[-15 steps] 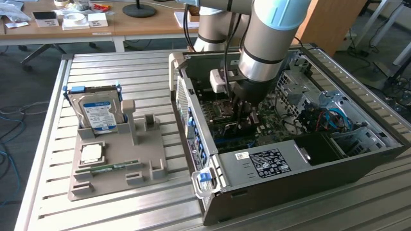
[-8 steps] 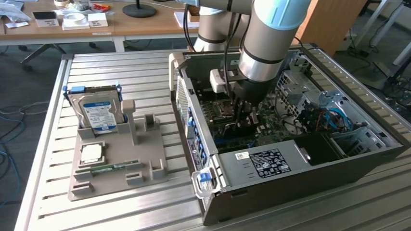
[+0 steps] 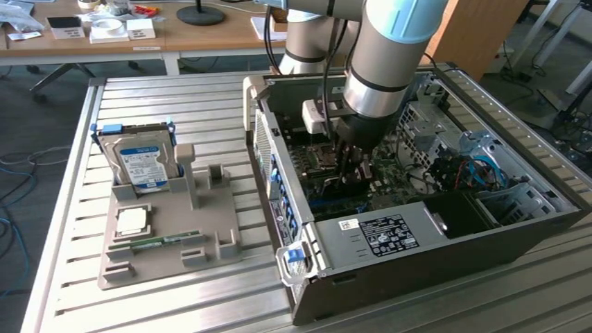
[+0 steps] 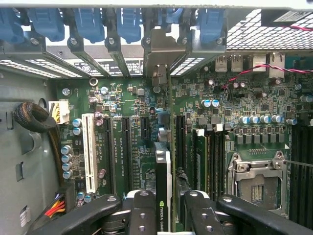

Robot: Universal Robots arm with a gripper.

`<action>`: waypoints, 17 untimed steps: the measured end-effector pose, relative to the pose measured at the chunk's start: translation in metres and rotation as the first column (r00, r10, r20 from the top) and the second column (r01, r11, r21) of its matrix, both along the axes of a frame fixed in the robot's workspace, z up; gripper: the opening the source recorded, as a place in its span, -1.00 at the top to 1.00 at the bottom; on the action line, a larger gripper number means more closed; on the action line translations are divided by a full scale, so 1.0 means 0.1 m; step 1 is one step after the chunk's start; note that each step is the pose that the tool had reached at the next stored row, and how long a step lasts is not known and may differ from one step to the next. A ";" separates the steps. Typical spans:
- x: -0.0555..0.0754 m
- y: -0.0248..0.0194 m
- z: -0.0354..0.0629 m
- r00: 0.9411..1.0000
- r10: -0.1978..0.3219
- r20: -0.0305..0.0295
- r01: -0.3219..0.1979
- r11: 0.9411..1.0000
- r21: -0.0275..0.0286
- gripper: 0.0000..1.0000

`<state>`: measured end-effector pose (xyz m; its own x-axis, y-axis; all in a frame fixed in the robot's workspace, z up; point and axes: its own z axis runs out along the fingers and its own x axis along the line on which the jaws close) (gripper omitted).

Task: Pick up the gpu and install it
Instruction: 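Insert the gpu into the slot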

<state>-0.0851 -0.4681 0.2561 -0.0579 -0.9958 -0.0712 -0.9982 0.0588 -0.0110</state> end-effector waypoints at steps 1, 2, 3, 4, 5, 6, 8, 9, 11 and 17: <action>0.00 0.000 0.000 1.000 0.000 0.000 0.000 1.000 0.000 0.47; 0.00 0.000 0.000 1.000 0.000 0.000 0.000 1.000 0.000 0.47; 0.00 0.000 -0.003 1.000 0.000 0.000 0.000 1.000 0.001 0.47; 0.00 -0.001 -0.006 1.000 0.000 0.000 0.000 1.000 0.002 0.47; 0.00 -0.001 -0.008 1.000 0.000 0.000 0.000 1.000 0.004 0.47; 0.00 -0.001 -0.009 1.000 0.000 0.000 0.000 1.000 0.005 0.47; 0.00 0.000 -0.011 1.000 0.000 0.000 0.000 1.000 0.007 0.47; 0.00 -0.001 -0.011 1.000 0.000 0.000 0.000 1.000 0.007 0.47; 0.00 -0.006 -0.012 1.000 0.000 0.000 0.000 1.000 0.009 0.47; 0.00 -0.034 -0.012 1.000 0.000 0.000 0.000 1.000 0.011 0.47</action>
